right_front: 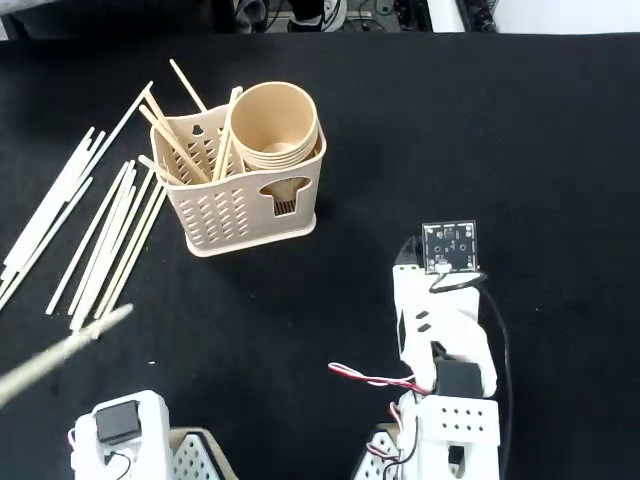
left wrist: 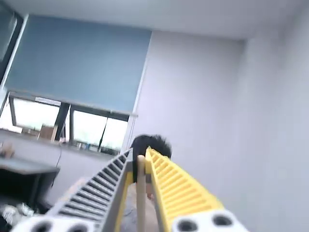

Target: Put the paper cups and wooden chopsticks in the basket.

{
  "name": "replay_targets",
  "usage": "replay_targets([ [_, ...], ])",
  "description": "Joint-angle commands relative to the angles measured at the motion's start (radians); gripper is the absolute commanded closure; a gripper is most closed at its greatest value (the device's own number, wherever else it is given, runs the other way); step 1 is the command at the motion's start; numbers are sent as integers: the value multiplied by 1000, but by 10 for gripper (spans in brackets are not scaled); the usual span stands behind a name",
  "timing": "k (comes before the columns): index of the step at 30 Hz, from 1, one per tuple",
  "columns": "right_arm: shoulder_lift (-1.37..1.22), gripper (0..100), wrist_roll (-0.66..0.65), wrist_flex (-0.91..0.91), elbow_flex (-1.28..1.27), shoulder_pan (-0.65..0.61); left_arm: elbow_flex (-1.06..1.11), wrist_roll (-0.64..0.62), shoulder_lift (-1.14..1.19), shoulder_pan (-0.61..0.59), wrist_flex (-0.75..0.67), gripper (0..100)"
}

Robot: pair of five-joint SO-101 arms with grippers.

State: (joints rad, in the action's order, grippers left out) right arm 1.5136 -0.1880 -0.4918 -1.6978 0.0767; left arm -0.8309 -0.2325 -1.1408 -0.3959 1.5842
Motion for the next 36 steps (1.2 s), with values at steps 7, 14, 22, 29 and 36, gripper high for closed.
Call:
replay_targets([
  [7, 8, 986, -6, 18, 2, -15, 521, -2, -324, -84, -227, 971],
  [14, 8, 986, -6, 21, 2, -15, 1276, -83, -634, -140, -948, 971],
  [22, 8, 986, -6, 21, 2, -15, 1630, -193, -430, -21, -1379, 971],
  [29, 8, 986, -8, 23, 2, -15, 1554, -23, -109, 312, -1346, 971],
  [36, 8, 986, -8, 23, 2, -15, 1566, 34, 17, 328, -1347, 971],
])
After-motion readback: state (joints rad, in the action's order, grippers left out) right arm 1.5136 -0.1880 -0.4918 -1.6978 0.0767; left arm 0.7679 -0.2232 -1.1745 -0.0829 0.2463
